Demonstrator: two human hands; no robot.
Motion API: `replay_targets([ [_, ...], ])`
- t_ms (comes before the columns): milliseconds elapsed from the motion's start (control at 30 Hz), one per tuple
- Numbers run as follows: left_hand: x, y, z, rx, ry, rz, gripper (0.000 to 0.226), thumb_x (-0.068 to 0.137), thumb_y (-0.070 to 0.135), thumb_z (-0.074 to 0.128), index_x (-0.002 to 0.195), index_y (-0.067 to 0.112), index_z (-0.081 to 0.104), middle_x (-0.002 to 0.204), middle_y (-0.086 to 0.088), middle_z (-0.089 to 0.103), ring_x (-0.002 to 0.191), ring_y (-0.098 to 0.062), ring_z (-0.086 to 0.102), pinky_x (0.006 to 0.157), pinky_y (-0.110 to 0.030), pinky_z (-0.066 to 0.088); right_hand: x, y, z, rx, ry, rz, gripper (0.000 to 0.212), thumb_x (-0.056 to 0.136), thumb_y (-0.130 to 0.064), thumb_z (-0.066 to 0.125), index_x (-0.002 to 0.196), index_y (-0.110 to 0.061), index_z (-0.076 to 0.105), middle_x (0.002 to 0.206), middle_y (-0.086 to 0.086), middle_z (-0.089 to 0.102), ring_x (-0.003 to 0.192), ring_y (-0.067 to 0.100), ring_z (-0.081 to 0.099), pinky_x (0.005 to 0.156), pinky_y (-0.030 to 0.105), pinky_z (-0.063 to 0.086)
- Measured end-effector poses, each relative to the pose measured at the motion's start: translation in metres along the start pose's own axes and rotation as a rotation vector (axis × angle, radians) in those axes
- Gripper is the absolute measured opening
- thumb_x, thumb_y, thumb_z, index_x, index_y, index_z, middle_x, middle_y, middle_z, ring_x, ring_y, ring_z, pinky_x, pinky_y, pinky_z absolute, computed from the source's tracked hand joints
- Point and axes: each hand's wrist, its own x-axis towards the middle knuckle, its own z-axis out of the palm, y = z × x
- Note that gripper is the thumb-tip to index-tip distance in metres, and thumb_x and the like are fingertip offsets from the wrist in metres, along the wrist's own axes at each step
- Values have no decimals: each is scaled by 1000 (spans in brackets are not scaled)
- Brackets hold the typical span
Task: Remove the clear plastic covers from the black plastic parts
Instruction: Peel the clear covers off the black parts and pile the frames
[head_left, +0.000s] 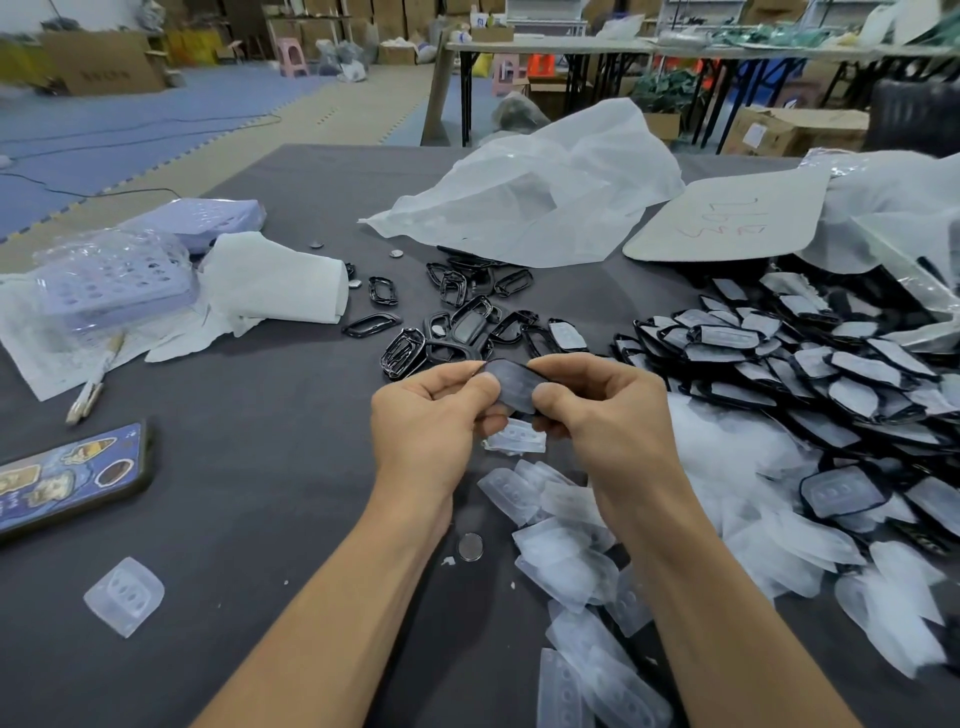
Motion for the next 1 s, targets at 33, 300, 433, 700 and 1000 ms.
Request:
replay_targets([
  [33, 0, -1, -1, 28, -24, 9, 12, 85, 0, 79, 85, 12, 79, 68, -7, 76, 58, -15, 69, 57, -24, 58, 1, -1, -1, 5, 14, -6, 30, 84, 9, 70, 80, -19, 81, 71, 4, 76, 56, 12, 63, 55, 20, 52],
  [300, 5, 1, -3, 142, -96, 33, 24, 85, -7, 75, 80, 15, 82, 64, -9, 74, 50, -15, 66, 53, -21, 55, 2, -1, -3, -44, 32, -19, 38, 84, 11, 67, 70, -21, 81, 68, 1, 75, 58, 8, 63, 55, 17, 49],
  [433, 0, -2, -1, 129, -96, 37, 19, 87, -4, 75, 84, 14, 82, 68, -10, 76, 53, -18, 68, 55, -24, 56, 1, 2, -2, -105, 63, -96, 23, 82, -7, 76, 76, -28, 80, 69, 1, 75, 62, 13, 65, 61, 30, 57],
  [700, -1, -1, -2, 376, -135, 228, 26, 86, 17, 80, 73, 39, 82, 47, -2, 64, 40, -10, 56, 47, -19, 45, 1, 2, -1, -162, -13, -136, 21, 82, 1, 77, 74, -18, 80, 69, 4, 76, 66, 26, 73, 66, 38, 63],
  [1000, 0, -4, -1, 331, -88, 207, 24, 85, 16, 81, 73, 37, 82, 53, -4, 69, 41, -16, 62, 45, -25, 50, 1, -2, -10, 16, -100, -51, 34, 90, 8, 61, 81, -17, 83, 68, 6, 73, 55, 15, 63, 51, 23, 52],
])
